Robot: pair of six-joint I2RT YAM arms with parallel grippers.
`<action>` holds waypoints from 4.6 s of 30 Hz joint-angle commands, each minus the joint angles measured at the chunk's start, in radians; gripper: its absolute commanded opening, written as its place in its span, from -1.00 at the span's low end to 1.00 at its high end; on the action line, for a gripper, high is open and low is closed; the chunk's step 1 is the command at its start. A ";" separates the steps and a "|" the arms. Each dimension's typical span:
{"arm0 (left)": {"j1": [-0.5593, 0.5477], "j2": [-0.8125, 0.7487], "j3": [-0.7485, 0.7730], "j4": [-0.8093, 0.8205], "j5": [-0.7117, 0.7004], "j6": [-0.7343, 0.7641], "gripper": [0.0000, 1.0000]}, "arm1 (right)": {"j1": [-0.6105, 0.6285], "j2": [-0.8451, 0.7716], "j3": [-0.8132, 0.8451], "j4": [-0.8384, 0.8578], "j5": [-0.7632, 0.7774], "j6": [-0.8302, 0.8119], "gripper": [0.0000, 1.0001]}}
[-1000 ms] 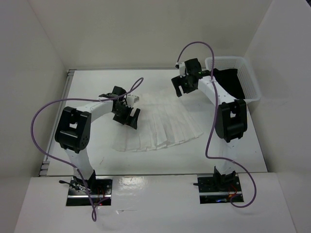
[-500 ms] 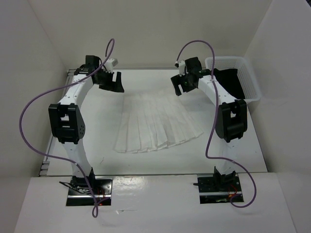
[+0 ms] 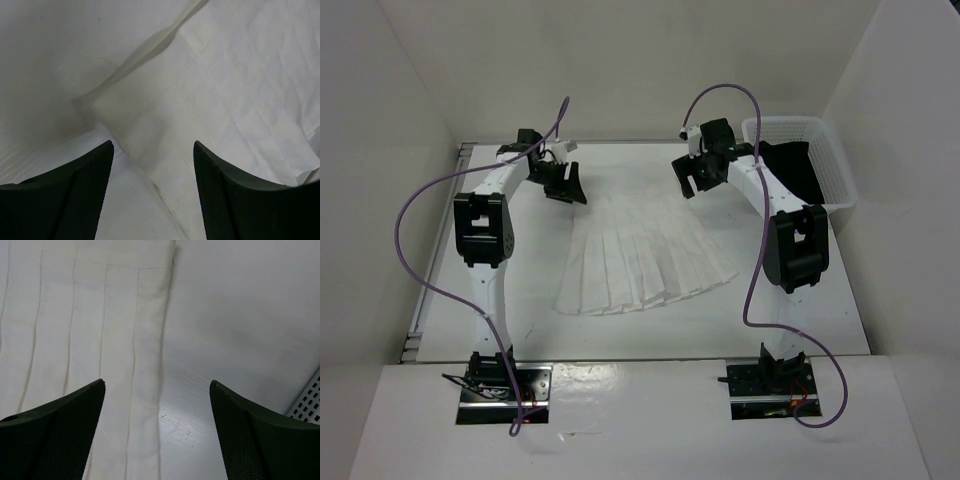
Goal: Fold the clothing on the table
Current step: Fold the skirt
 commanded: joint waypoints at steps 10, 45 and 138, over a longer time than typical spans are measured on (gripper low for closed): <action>0.019 0.110 0.075 0.007 0.100 0.010 0.43 | -0.001 -0.033 -0.005 0.009 0.022 -0.019 0.77; 0.062 0.147 -0.049 -0.053 0.089 0.070 0.21 | -0.001 0.036 0.024 -0.001 0.012 -0.019 0.75; -0.008 0.107 -0.140 0.174 -0.025 -0.308 -1.00 | -0.001 0.005 0.020 -0.010 -0.034 -0.029 0.68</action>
